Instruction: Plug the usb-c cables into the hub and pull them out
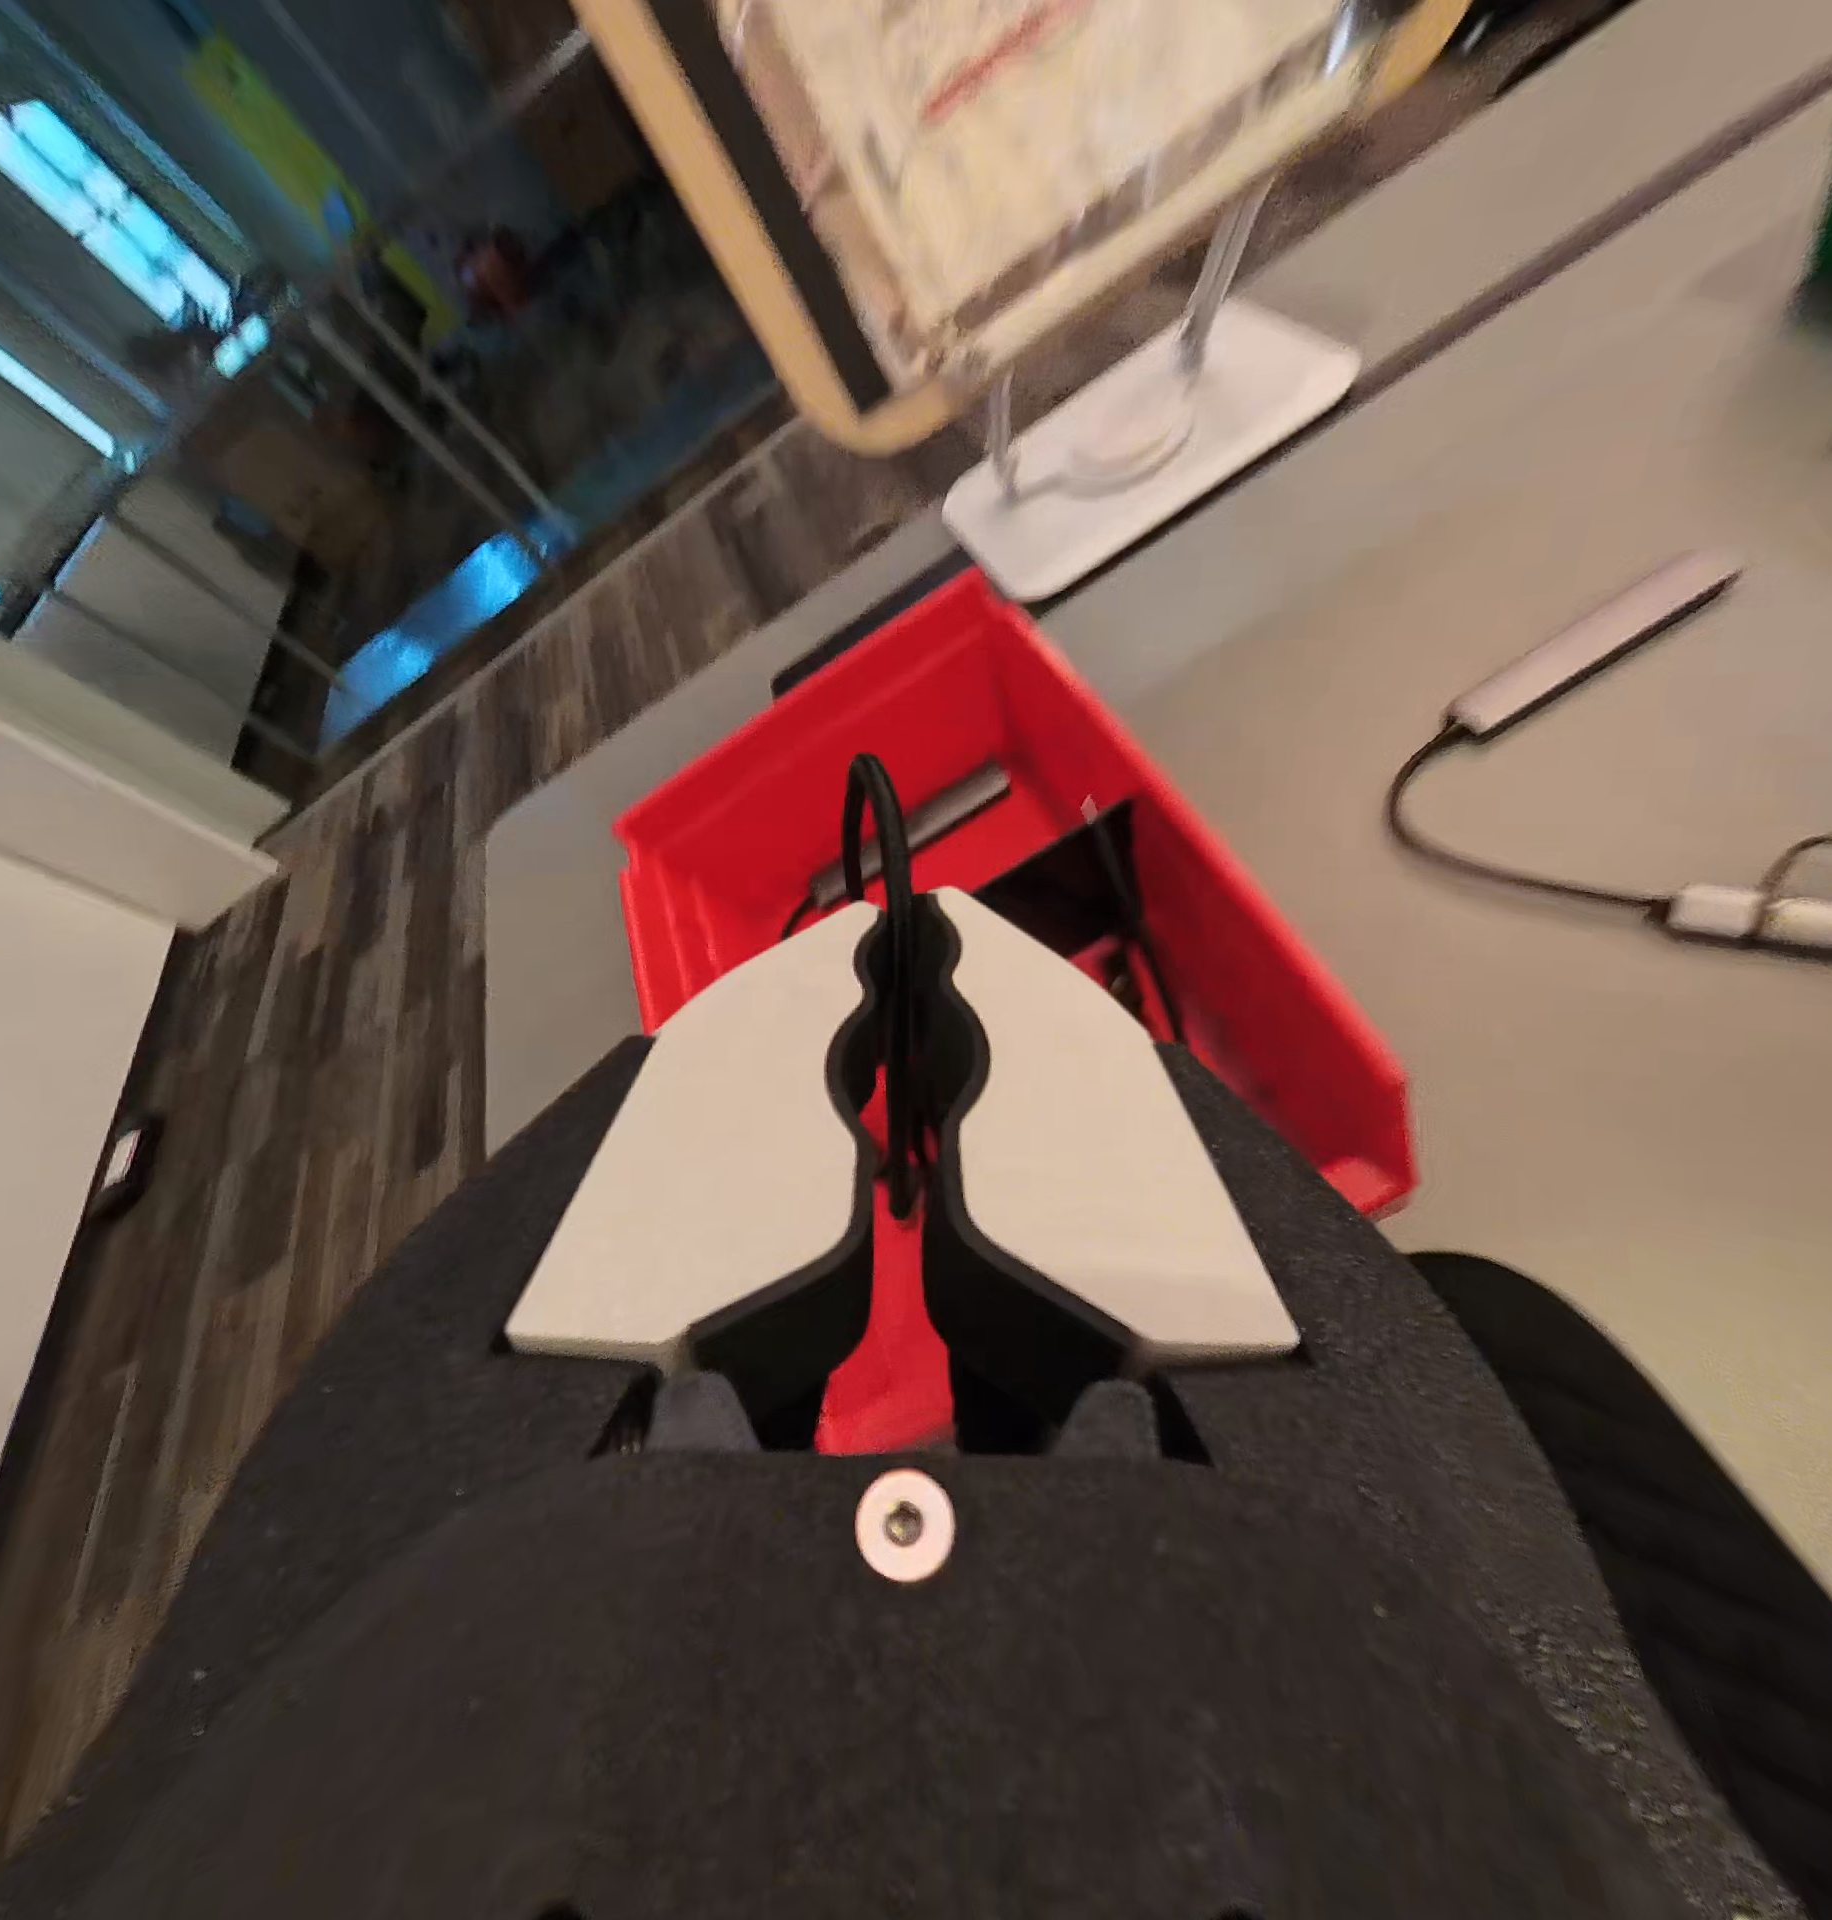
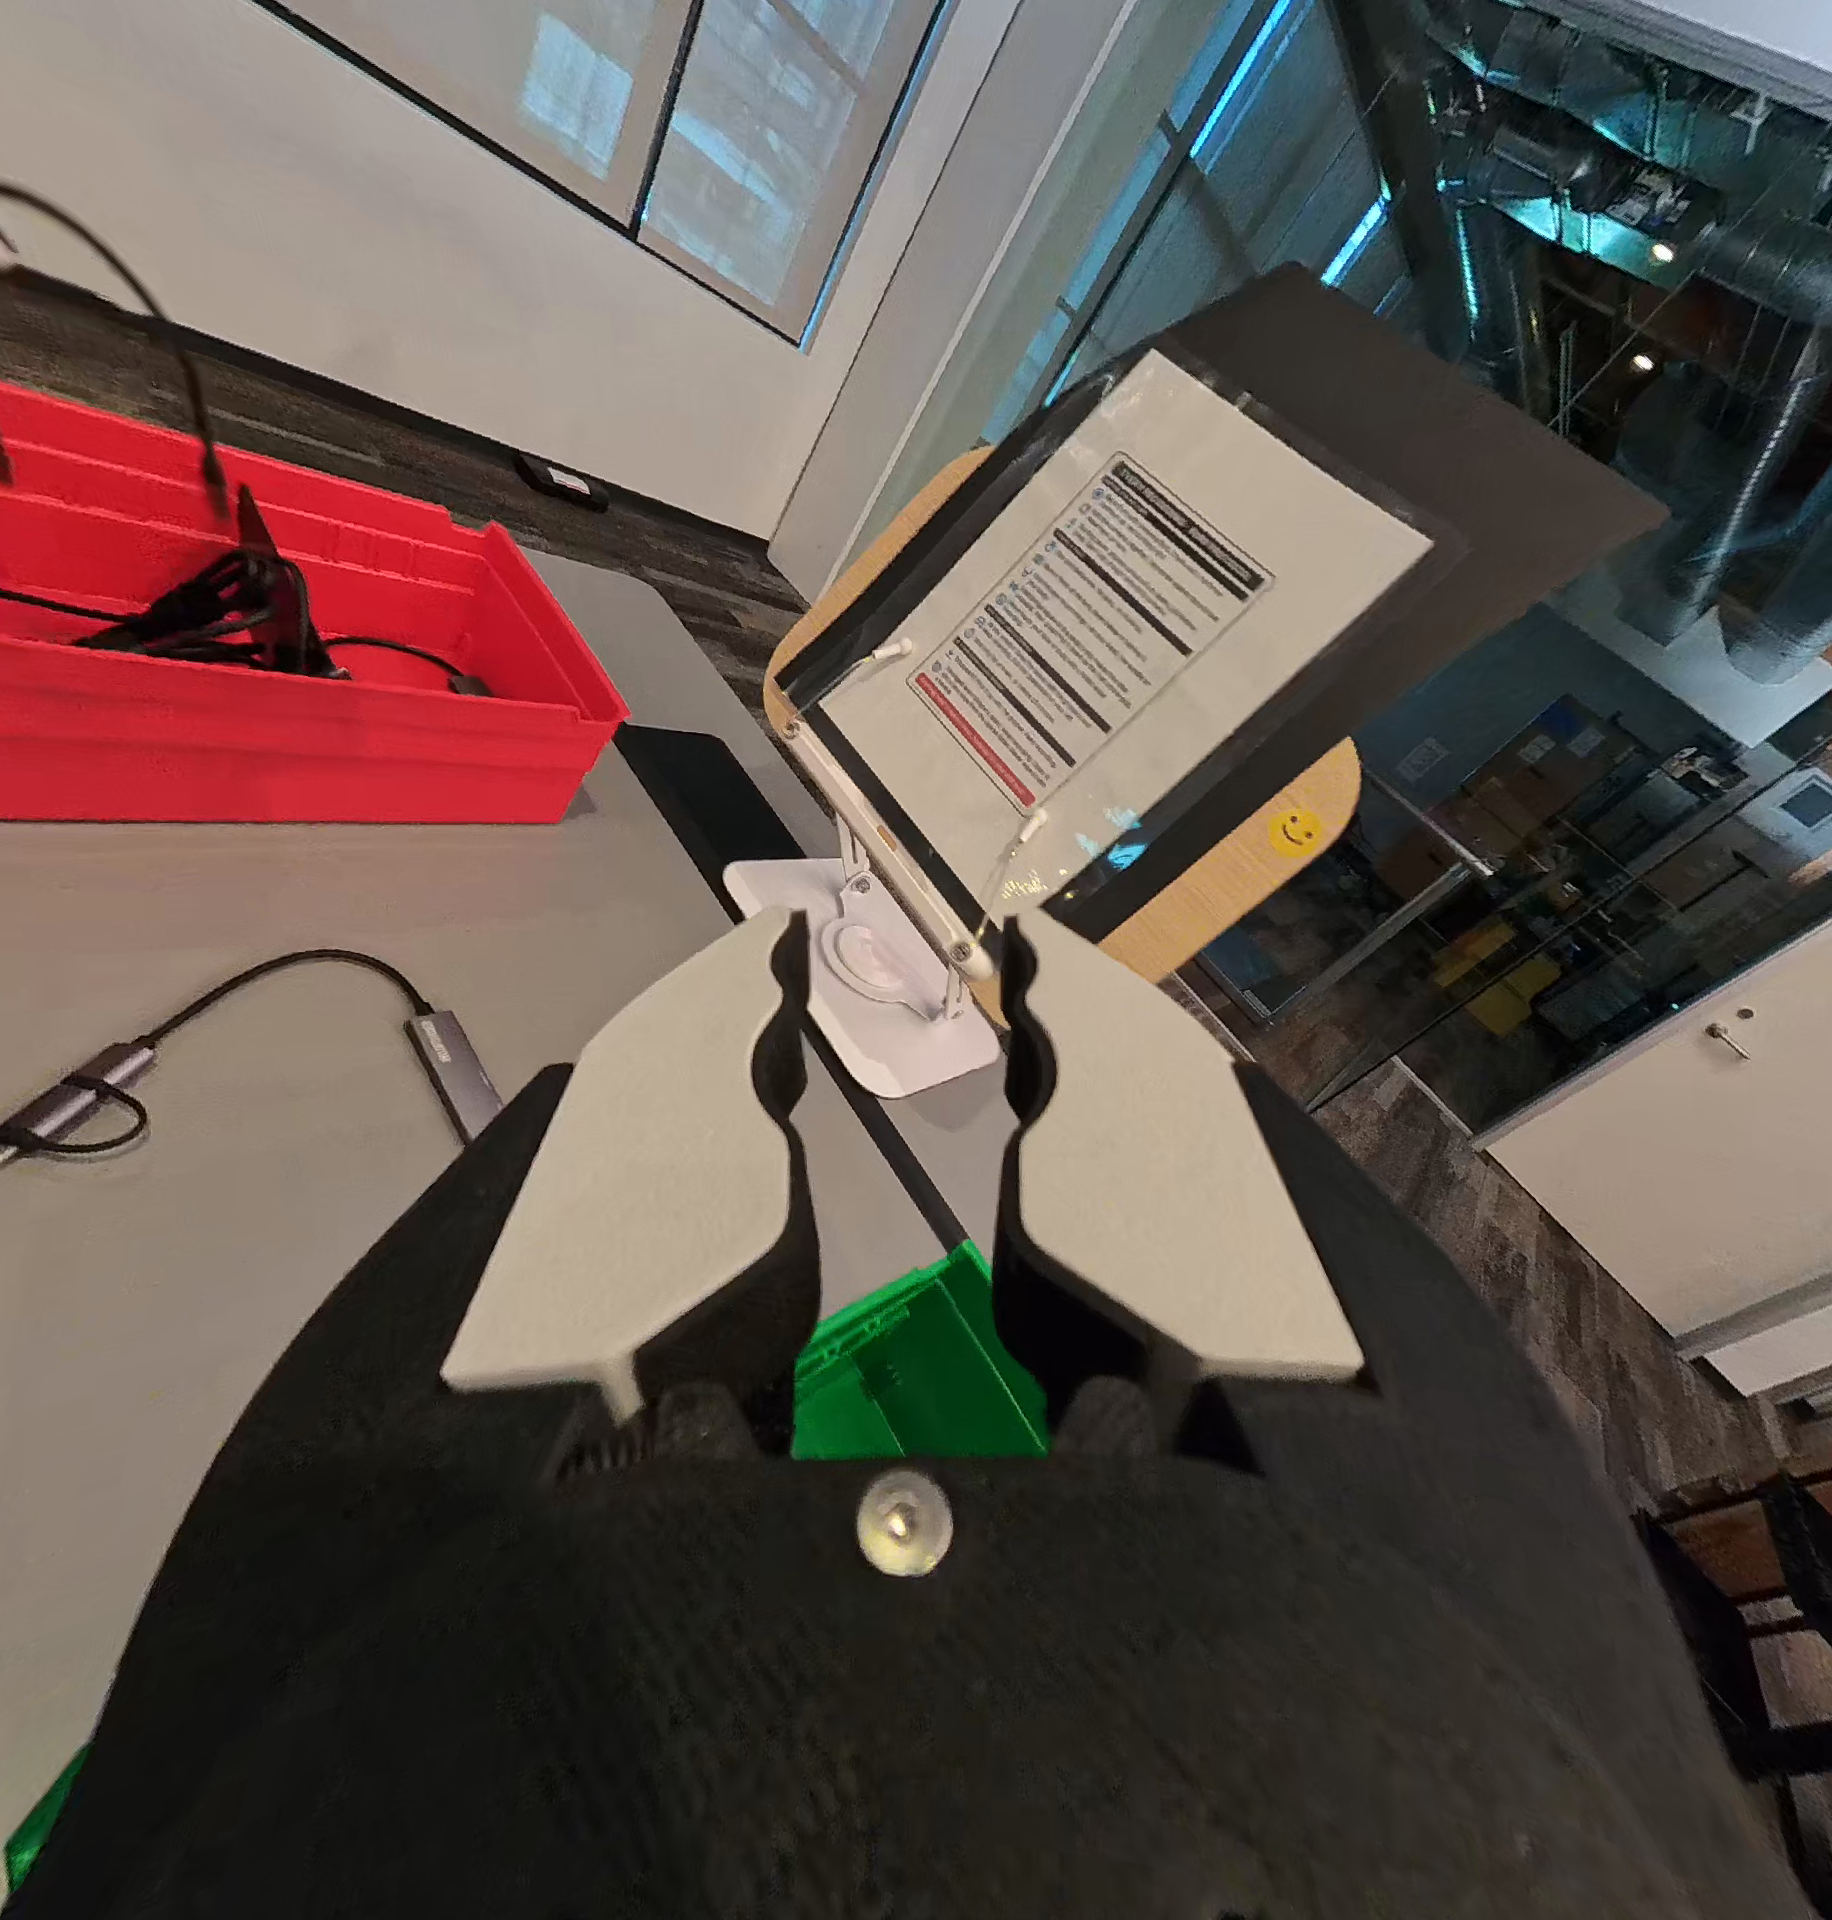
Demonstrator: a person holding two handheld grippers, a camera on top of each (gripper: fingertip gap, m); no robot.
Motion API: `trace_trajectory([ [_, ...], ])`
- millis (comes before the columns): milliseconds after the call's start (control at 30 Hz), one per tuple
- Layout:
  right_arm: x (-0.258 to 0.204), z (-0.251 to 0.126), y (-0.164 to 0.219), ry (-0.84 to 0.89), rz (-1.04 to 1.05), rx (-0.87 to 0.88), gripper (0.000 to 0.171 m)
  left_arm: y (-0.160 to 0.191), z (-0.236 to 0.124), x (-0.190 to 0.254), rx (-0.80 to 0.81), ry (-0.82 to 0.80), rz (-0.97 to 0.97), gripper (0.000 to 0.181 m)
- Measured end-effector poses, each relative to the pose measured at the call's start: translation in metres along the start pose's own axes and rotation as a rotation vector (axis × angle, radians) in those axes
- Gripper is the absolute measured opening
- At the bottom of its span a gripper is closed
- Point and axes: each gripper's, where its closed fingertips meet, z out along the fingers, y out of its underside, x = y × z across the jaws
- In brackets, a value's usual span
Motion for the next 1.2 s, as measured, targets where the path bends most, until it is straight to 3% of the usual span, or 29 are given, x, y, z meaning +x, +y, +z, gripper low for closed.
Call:
trace_trajectory([
  [33, -0.004, 0.003, -0.003, -0.017, -0.003, 0.007, 0.036, -0.016, -0.008, 0.006, 0.038, 0.021, 0.008, 0.004],
  [233, -0.055, 0.026, -0.024, -0.213, -0.083, 0.043, 0.036, -0.100, -0.030, 0.111, 0.245, 0.447, 0.049, 0.003],
  [367, -0.113, 0.026, -0.032, -0.537, -0.059, 0.071, 0.036, -0.121, -0.013, 0.161, 0.263, 0.515, 0.154, 0.003],
  [533, -0.127, 0.045, -0.005, -0.577, -0.111, -0.077, 0.039, -0.139, 0.006, 0.196, 0.281, 0.622, 0.139, 0.003],
  [767, -0.141, 0.054, 0.009, -0.674, -0.092, -0.102, 0.039, -0.137, 0.029, 0.228, 0.256, 0.723, 0.108, 0.003],
  [867, -0.153, 0.051, 0.021, -0.772, -0.103, -0.170, 0.004, -0.135, 0.033, 0.235, 0.259, 0.775, 0.075, 0.003],
  [1200, -0.167, 0.060, 0.071, -0.880, -0.031, -0.445, 0.005, -0.085, 0.069, 0.240, 0.105, 0.760, 0.060, 0.013],
])
